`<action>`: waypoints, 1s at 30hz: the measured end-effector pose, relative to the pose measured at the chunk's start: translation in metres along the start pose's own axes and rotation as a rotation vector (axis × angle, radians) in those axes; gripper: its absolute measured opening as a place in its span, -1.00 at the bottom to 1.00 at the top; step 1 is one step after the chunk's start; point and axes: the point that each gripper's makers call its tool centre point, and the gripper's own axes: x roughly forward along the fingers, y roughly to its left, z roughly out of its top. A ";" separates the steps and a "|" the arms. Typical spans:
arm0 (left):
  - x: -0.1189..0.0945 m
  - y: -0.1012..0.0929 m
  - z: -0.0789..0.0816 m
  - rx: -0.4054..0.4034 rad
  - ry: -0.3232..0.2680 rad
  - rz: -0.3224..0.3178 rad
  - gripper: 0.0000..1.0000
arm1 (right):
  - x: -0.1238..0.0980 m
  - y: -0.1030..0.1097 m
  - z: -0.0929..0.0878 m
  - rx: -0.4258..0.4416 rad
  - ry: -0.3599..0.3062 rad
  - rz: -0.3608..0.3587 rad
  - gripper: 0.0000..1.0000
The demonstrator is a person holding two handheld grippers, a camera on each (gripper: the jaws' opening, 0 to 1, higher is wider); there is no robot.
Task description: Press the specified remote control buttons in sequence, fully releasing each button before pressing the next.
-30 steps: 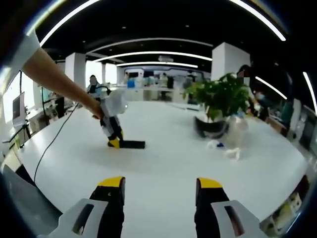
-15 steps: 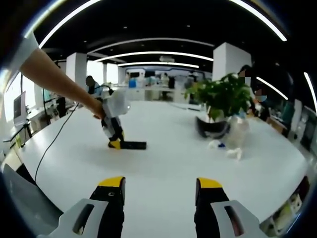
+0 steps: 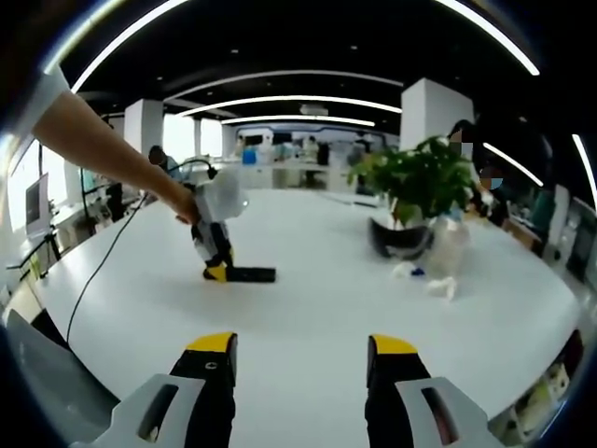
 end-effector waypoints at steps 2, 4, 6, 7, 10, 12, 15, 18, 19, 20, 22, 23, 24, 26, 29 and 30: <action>-0.001 0.000 -0.001 0.001 0.006 0.000 -0.54 | 0.000 0.000 0.000 0.001 0.000 0.000 0.07; -0.001 -0.001 -0.001 -0.004 0.008 0.000 -0.54 | 0.000 -0.001 0.000 0.001 0.000 -0.002 0.06; -0.001 -0.002 -0.001 -0.006 0.011 0.001 -0.54 | 0.000 -0.001 0.000 0.002 0.000 -0.001 0.06; -0.001 -0.002 -0.001 -0.010 0.012 0.002 -0.54 | 0.000 0.000 0.000 0.002 -0.002 0.002 0.06; -0.001 -0.005 -0.001 -0.018 0.014 0.004 -0.54 | -0.001 0.001 0.000 -0.003 0.000 0.005 0.06; -0.001 -0.008 -0.001 -0.019 0.016 0.005 -0.54 | -0.001 0.002 0.000 -0.005 -0.001 0.007 0.06; -0.001 -0.010 -0.002 -0.030 0.008 0.007 -0.54 | 0.000 0.002 -0.001 -0.006 0.003 0.010 0.06; -0.001 -0.013 -0.002 -0.043 -0.006 0.008 -0.54 | -0.001 0.002 -0.001 -0.009 0.000 0.009 0.07; -0.001 -0.014 -0.002 -0.045 -0.008 0.008 -0.54 | -0.001 0.002 -0.001 -0.009 0.000 0.009 0.07; -0.002 -0.016 -0.002 -0.043 -0.008 0.008 -0.54 | -0.001 0.002 -0.001 -0.010 0.002 0.008 0.07; -0.001 -0.017 -0.002 -0.044 -0.005 0.009 -0.54 | -0.001 0.001 -0.001 -0.009 0.000 0.006 0.07; -0.001 -0.017 -0.002 -0.048 -0.002 0.010 -0.54 | -0.001 0.001 -0.001 -0.008 0.000 0.005 0.07; -0.002 -0.017 -0.002 -0.054 0.000 0.010 -0.54 | -0.001 0.001 -0.001 -0.007 0.000 0.004 0.07; -0.002 -0.018 -0.002 -0.058 0.000 0.010 -0.54 | -0.001 0.000 -0.001 -0.006 0.002 0.002 0.07; -0.001 -0.020 -0.002 -0.066 0.003 0.012 -0.54 | -0.001 0.000 -0.002 -0.007 0.003 0.001 0.06; -0.001 -0.021 -0.002 -0.068 0.006 0.014 -0.54 | -0.001 0.000 -0.002 -0.009 0.003 0.001 0.06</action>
